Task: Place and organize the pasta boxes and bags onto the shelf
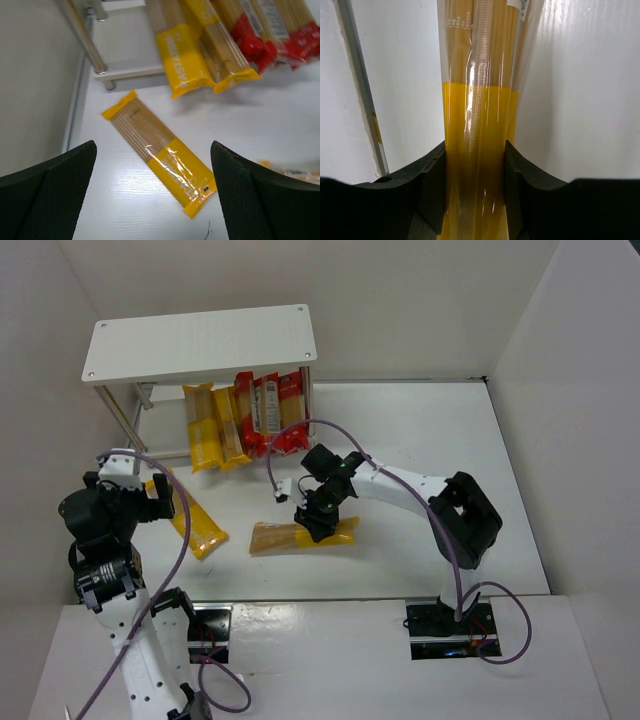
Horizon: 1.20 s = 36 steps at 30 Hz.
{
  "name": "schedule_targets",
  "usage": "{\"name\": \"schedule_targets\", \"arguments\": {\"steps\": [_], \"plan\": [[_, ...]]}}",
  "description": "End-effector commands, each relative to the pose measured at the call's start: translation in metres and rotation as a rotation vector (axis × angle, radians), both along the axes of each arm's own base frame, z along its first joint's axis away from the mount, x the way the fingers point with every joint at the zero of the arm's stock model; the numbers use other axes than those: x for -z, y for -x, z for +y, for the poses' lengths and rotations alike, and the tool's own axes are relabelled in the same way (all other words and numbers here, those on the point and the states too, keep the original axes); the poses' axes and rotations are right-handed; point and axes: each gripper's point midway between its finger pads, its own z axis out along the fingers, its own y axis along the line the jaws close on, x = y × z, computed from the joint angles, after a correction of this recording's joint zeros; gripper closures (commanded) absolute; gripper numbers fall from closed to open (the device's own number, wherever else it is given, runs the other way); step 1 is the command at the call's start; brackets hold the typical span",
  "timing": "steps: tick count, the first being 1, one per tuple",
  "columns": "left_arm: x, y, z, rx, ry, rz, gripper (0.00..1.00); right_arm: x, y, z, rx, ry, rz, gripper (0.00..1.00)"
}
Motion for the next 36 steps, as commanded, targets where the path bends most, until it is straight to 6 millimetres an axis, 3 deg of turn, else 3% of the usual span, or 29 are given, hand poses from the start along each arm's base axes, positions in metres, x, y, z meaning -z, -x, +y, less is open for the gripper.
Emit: {"name": "schedule_targets", "arguments": {"steps": [1,3,6,10,13,17,23,24,25,26,28,31,36], "plan": [[-0.001,-0.01,-0.026,0.19,-0.01,0.028,0.0,-0.043,-0.01,0.008,-0.02,-0.131,-0.026,1.0],[-0.006,-0.015,-0.035,0.247,-0.017,0.027,0.0,-0.04,-0.017,0.003,0.003,-0.124,-0.021,1.0],[0.003,-0.022,-0.04,0.299,-0.029,0.085,0.0,-0.039,-0.027,0.003,0.021,-0.15,-0.021,1.0],[0.006,-0.021,-0.044,0.318,-0.066,0.089,0.0,-0.017,-0.035,-0.004,0.012,-0.153,-0.028,1.0],[-0.002,-0.017,-0.047,0.313,-0.085,0.042,0.0,-0.004,-0.051,-0.004,0.029,-0.155,-0.096,1.0],[0.002,-0.017,-0.046,0.306,-0.086,0.054,0.0,0.015,-0.076,-0.011,0.065,-0.096,-0.151,1.0],[0.001,-0.019,-0.046,0.306,-0.093,0.047,0.0,0.038,-0.095,-0.017,0.099,-0.015,-0.193,0.98],[0.001,-0.019,-0.046,0.306,-0.093,0.047,0.0,0.038,-0.095,-0.017,0.099,-0.015,-0.193,0.87],[0.001,-0.019,-0.046,0.306,-0.093,0.047,0.0,0.041,-0.097,-0.018,0.103,-0.007,-0.199,0.53],[0.005,-0.019,-0.046,0.306,-0.089,0.055,0.0,0.044,-0.095,-0.02,0.102,-0.001,-0.193,0.36],[0.004,-0.019,-0.048,0.315,-0.087,0.053,0.0,0.047,-0.093,-0.023,0.105,0.011,-0.191,0.16],[0.004,-0.019,-0.05,0.324,-0.087,0.053,0.0,0.047,-0.093,-0.026,0.099,0.02,-0.202,0.0],[0.006,-0.02,-0.049,0.327,-0.092,0.061,0.0,0.054,-0.085,-0.037,0.104,0.059,-0.188,0.0]]}}
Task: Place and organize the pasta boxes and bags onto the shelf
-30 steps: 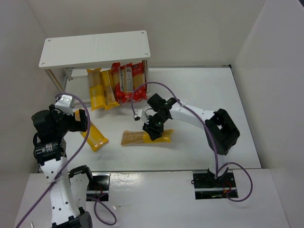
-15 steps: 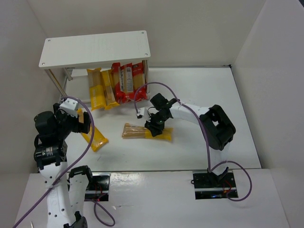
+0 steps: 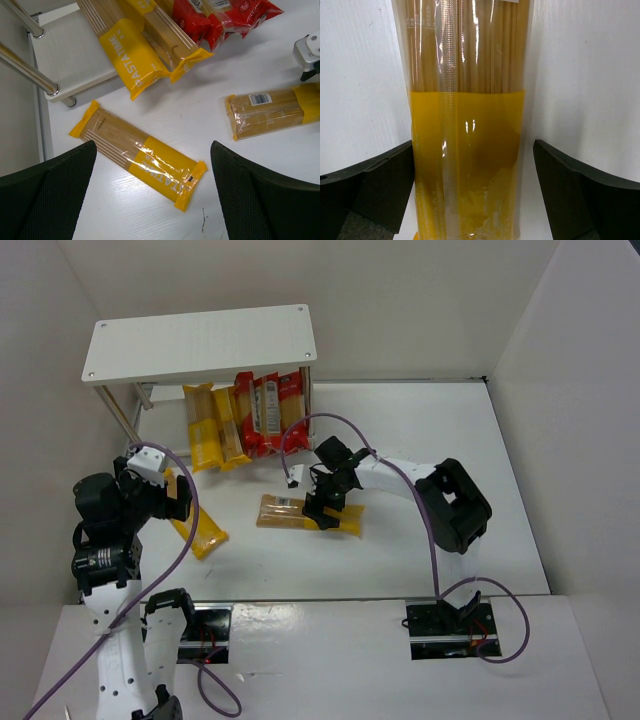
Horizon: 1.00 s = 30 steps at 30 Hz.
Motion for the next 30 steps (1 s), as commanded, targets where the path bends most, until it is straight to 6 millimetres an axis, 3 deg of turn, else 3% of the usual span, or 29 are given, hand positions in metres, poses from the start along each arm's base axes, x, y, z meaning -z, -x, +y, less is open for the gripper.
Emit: {"name": "schedule_targets", "arguments": {"steps": [1,9,10,11,12,13,16,19,21,25,30], "plan": [[-0.006,-0.005,-0.002,0.034,-0.026,-0.035,0.0,0.008,-0.004,-0.016,0.023,0.058,-0.028,0.0],[-0.006,-0.005,-0.004,0.047,-0.034,-0.037,0.0,0.019,0.014,-0.023,-0.015,0.121,-0.008,0.0],[-0.006,-0.005,-0.005,0.058,-0.039,-0.039,0.0,0.022,0.017,-0.025,-0.032,0.139,-0.014,0.04],[-0.002,-0.005,-0.005,0.058,-0.033,-0.021,0.0,0.025,0.026,-0.023,-0.051,0.147,-0.006,0.19],[-0.002,-0.005,-0.005,0.058,-0.033,-0.021,0.0,0.025,0.026,-0.023,-0.052,0.147,-0.006,0.49],[-0.002,-0.005,-0.007,0.071,-0.037,-0.024,0.0,0.029,0.031,-0.02,-0.053,0.153,0.007,0.99],[0.001,-0.005,-0.011,0.096,-0.037,-0.01,0.0,0.021,0.053,-0.017,-0.135,0.136,0.091,1.0],[0.009,-0.009,-0.02,0.168,-0.043,0.02,0.0,-0.016,0.067,0.003,-0.208,0.017,0.123,1.0],[0.016,-0.01,-0.029,0.23,-0.06,0.042,0.0,-0.048,0.069,0.017,-0.246,-0.096,0.12,1.0],[0.034,-0.014,-0.046,0.341,-0.084,0.104,0.0,-0.077,0.064,0.028,-0.253,-0.208,0.148,1.0],[0.051,-0.013,-0.07,0.524,-0.155,0.129,0.0,-0.09,0.059,0.038,-0.241,-0.256,0.178,1.0]]}}
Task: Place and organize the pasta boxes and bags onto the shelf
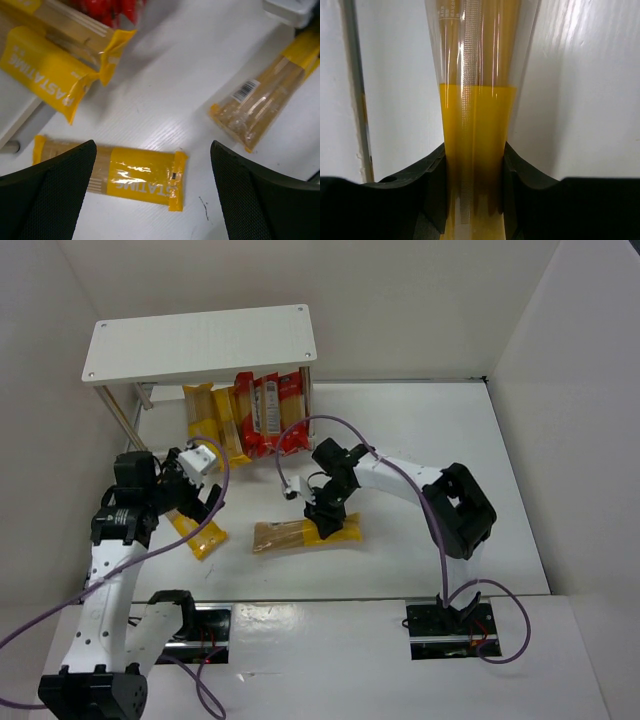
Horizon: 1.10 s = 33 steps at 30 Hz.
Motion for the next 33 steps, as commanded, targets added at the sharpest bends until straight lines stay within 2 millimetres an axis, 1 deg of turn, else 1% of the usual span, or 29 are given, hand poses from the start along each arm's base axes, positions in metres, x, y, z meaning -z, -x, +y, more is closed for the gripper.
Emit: {"name": "schedule_targets", "arguments": {"steps": [1,2,3,4,5,6,7,8,11,14,16,17,22,23,26,27,28,29,32,33], "plan": [[0.008,0.009,-0.026,0.209,-0.029,-0.012,0.0,-0.061,-0.007,0.033,-0.015,-0.209,0.01,1.0],[0.01,0.008,-0.029,0.249,-0.043,-0.02,0.0,-0.067,-0.011,0.038,-0.013,-0.231,0.001,1.0],[0.014,0.01,-0.033,0.274,-0.04,-0.003,0.0,-0.069,-0.019,0.039,0.003,-0.24,-0.007,1.0],[0.014,0.01,-0.042,0.322,-0.029,0.003,0.0,-0.073,-0.019,0.041,0.007,-0.25,0.001,1.0],[0.017,0.012,-0.046,0.352,-0.033,0.009,0.0,-0.073,-0.018,0.041,0.015,-0.247,0.008,1.0],[0.019,0.013,-0.05,0.377,-0.03,0.012,0.0,-0.082,-0.027,0.045,0.017,-0.277,-0.016,1.0],[0.023,0.017,-0.057,0.416,-0.027,0.029,0.0,-0.085,-0.028,0.046,0.026,-0.28,-0.014,1.0],[0.022,0.019,-0.062,0.444,-0.027,0.021,0.0,-0.086,-0.029,0.048,0.037,-0.282,-0.01,1.0],[0.023,0.017,-0.067,0.491,-0.051,0.006,0.0,-0.101,-0.038,0.053,0.058,-0.314,-0.024,1.0],[0.028,0.017,-0.073,0.54,-0.063,0.01,0.0,-0.103,-0.042,0.056,0.063,-0.322,-0.029,1.0],[0.028,0.018,-0.078,0.584,-0.064,-0.006,0.0,-0.114,-0.045,0.061,0.063,-0.346,-0.039,1.0],[0.032,0.02,-0.08,0.603,-0.072,-0.006,0.0,-0.118,-0.047,0.062,0.061,-0.354,-0.048,1.0],[0.041,0.022,-0.084,0.666,-0.086,-0.006,0.0,-0.125,-0.049,0.062,0.084,-0.353,-0.049,1.0],[0.044,0.025,-0.087,0.688,-0.083,-0.004,0.0,-0.136,-0.049,0.063,0.08,-0.377,-0.076,1.0],[0.046,0.024,-0.089,0.713,-0.092,-0.016,0.0,-0.144,-0.045,0.063,0.078,-0.396,-0.067,1.0],[0.046,0.023,-0.088,0.722,-0.101,-0.027,0.0,-0.149,-0.044,0.062,0.076,-0.404,-0.077,1.0],[0.05,0.025,-0.09,0.728,-0.09,-0.011,0.0,-0.156,-0.042,0.062,0.068,-0.421,-0.079,1.0],[0.05,0.025,-0.089,0.735,-0.097,-0.02,0.0,-0.157,-0.04,0.063,0.064,-0.426,-0.073,1.0],[0.046,0.02,-0.092,0.739,-0.095,-0.051,0.0,-0.171,-0.033,0.062,0.053,-0.462,-0.075,1.0],[0.045,0.017,-0.092,0.739,-0.098,-0.064,0.0,-0.167,-0.03,0.061,0.057,-0.457,-0.052,1.0]]}}
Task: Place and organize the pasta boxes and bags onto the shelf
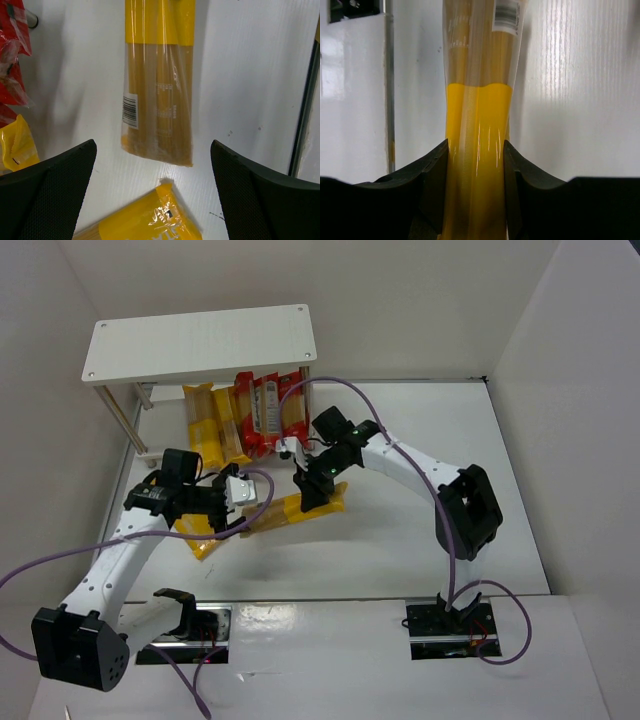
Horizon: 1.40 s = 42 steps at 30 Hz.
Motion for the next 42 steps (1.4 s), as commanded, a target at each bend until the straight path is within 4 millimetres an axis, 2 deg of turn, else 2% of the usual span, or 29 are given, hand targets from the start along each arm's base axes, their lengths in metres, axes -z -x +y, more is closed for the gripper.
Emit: {"name": "schedule_targets", "arguments": {"steps": [1,2,5,6,13,17,21,22,23,24,25,26,29,30,31,32,33,34,35,36,37,39,40,41,42], "plan": [[-0.003,-0.004,-0.011,0.076,0.043,-0.055,0.0,-0.091,0.008,0.019,-0.065,-0.262,-0.098,1.0],[-0.006,-0.007,-0.012,0.082,0.043,-0.08,0.0,-0.092,0.01,0.017,-0.065,-0.262,-0.098,1.0],[0.009,-0.005,-0.01,0.075,0.03,-0.05,0.0,-0.088,0.01,0.017,-0.065,-0.261,-0.097,1.0],[0.009,-0.005,-0.01,0.075,0.03,-0.05,0.0,-0.071,0.008,0.017,-0.056,-0.231,-0.074,1.0],[0.024,0.007,-0.006,0.077,0.01,-0.011,0.0,-0.027,-0.012,0.021,-0.024,-0.185,-0.01,1.0],[0.032,0.005,-0.005,0.072,0.002,-0.018,0.0,-0.009,-0.02,0.025,-0.016,-0.158,0.013,1.0],[0.04,0.002,-0.008,0.066,-0.017,-0.008,0.0,0.009,-0.029,0.021,0.019,-0.099,-0.005,1.0],[0.039,0.001,-0.009,0.053,-0.01,-0.001,0.0,0.008,-0.036,0.024,0.045,-0.102,-0.025,1.0],[0.041,0.001,-0.013,0.063,-0.008,0.007,0.0,0.011,-0.042,0.02,0.081,-0.094,-0.021,0.99],[0.04,0.0,-0.019,0.077,-0.001,0.002,0.0,0.006,-0.047,0.018,0.106,-0.105,-0.02,0.84],[0.044,0.0,-0.021,0.067,-0.005,0.026,0.0,0.005,-0.055,0.01,0.149,-0.101,-0.001,0.34],[0.045,0.001,-0.025,0.071,0.0,0.034,0.0,0.0,-0.06,0.006,0.172,-0.102,-0.009,0.22],[0.047,-0.006,-0.04,0.054,-0.006,0.044,0.0,-0.013,-0.086,-0.02,0.302,-0.081,-0.055,0.0],[0.048,-0.011,-0.047,0.053,-0.011,0.032,0.0,-0.023,-0.098,-0.038,0.363,-0.079,-0.081,0.0],[0.05,-0.009,-0.053,0.04,0.005,0.063,0.0,-0.029,-0.106,-0.048,0.393,-0.08,-0.102,0.0],[0.053,-0.012,-0.058,0.036,0.007,0.068,0.0,-0.035,-0.105,-0.061,0.431,-0.074,-0.107,0.0],[0.055,-0.006,-0.068,0.062,0.008,0.084,0.0,-0.039,-0.109,-0.073,0.47,-0.069,-0.114,0.0],[0.059,-0.005,-0.071,0.06,-0.001,0.093,0.0,-0.043,-0.123,-0.097,0.549,-0.059,-0.136,0.0],[0.068,-0.004,-0.073,0.048,-0.011,0.117,0.0,-0.039,-0.121,-0.11,0.577,-0.05,-0.127,0.0],[0.071,-0.005,-0.076,0.049,-0.019,0.117,0.0,-0.052,-0.121,-0.123,0.61,-0.067,-0.146,0.0],[0.075,-0.003,-0.082,0.055,-0.025,0.123,0.0,-0.047,-0.124,-0.146,0.679,-0.047,-0.136,0.0],[0.089,0.003,-0.086,0.074,-0.047,0.16,0.0,-0.061,-0.121,-0.167,0.726,-0.064,-0.167,0.0],[0.087,0.004,-0.093,0.094,-0.055,0.151,0.0,-0.057,-0.116,-0.177,0.747,-0.056,-0.159,0.0],[0.09,0.002,-0.096,0.087,-0.071,0.157,0.0,-0.058,-0.115,-0.193,0.787,-0.053,-0.16,0.0],[0.089,0.002,-0.098,0.096,-0.074,0.161,0.0,-0.061,-0.112,-0.199,0.799,-0.062,-0.164,0.0]]}}
